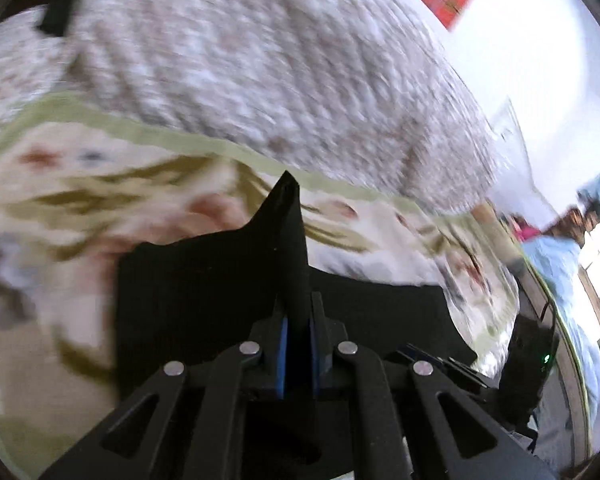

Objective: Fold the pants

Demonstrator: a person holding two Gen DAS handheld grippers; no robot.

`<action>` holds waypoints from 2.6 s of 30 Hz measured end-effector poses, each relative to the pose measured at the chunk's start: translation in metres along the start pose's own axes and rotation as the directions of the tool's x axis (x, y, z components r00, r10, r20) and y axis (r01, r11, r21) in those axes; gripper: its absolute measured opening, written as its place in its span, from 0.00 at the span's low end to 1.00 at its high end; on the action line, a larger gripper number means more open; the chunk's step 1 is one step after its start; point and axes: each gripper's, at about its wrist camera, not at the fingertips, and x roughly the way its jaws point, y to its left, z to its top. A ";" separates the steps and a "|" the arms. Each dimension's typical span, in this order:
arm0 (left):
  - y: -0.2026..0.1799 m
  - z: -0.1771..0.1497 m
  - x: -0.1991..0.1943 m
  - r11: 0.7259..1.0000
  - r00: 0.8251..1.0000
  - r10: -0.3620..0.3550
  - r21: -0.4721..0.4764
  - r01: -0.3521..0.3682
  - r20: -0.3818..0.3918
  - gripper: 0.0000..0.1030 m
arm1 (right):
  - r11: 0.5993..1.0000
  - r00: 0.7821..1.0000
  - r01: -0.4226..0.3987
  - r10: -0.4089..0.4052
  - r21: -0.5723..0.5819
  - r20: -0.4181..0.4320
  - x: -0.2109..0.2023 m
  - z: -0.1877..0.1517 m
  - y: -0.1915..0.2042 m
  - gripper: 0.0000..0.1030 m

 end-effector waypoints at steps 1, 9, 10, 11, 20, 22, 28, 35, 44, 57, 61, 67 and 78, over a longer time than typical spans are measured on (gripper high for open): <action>-0.009 -0.004 0.015 1.000 0.999 -0.011 0.012 0.012 -0.033 0.09 | 1.000 1.000 0.004 -0.004 0.010 0.000 -0.001 0.000 -0.004 0.31; -0.027 -0.034 0.066 0.999 0.978 -0.041 0.007 0.043 -0.205 0.17 | 0.994 1.000 0.014 -0.012 0.107 -0.016 -0.005 0.000 -0.032 0.31; -0.029 -0.033 0.060 0.998 0.979 -0.054 0.015 0.058 -0.194 0.23 | 0.994 1.000 0.011 -0.009 0.111 -0.019 -0.004 0.000 -0.032 0.31; -0.031 -0.031 0.050 0.997 0.982 -0.071 0.026 0.077 -0.172 0.27 | 0.994 1.000 0.006 -0.004 0.113 -0.021 -0.003 0.000 -0.032 0.31; 0.011 -0.010 -0.009 0.986 0.991 0.130 0.108 -0.126 -0.031 0.39 | 0.982 0.991 -0.118 0.126 0.145 -0.048 0.008 -0.003 -0.022 0.31; 0.026 -0.013 -0.010 0.974 0.979 0.203 0.106 -0.200 -0.023 0.39 | 0.978 0.988 -0.133 0.144 0.158 -0.060 0.013 -0.004 -0.021 0.31; 0.054 -0.023 -0.001 0.964 0.963 0.264 0.062 -0.260 -0.060 0.39 | 0.957 0.977 -0.190 0.206 0.218 -0.050 0.021 -0.001 -0.023 0.41; 0.058 -0.014 -0.007 0.931 0.933 0.361 0.065 -0.360 -0.009 0.39 | 0.980 0.986 -0.137 0.149 0.144 -0.077 0.041 0.016 -0.010 0.41; 0.052 -0.011 0.001 0.901 0.906 0.422 0.102 -0.422 0.017 0.39 | 0.974 0.974 -0.168 0.187 0.151 -0.125 0.062 0.027 -0.006 0.43; 0.054 -0.003 -0.010 0.892 0.894 0.445 0.067 -0.448 0.058 0.39 | 0.974 0.975 -0.177 0.193 0.143 -0.107 0.059 0.024 0.002 0.42; 0.051 -0.011 -0.003 0.908 0.912 0.409 0.082 -0.410 0.029 0.39 | 0.975 0.977 -0.169 0.184 0.143 -0.104 0.059 0.023 0.002 0.40; 0.048 -0.020 -0.005 0.920 0.925 0.379 0.093 -0.380 0.025 0.39 | 0.975 0.981 -0.145 0.164 0.166 -0.106 0.060 0.022 -0.001 0.12; 0.056 -0.031 -0.015 0.942 0.944 0.331 0.064 -0.331 -0.001 0.39 | 0.963 0.983 -0.148 0.169 0.225 -0.077 0.050 0.023 -0.017 0.02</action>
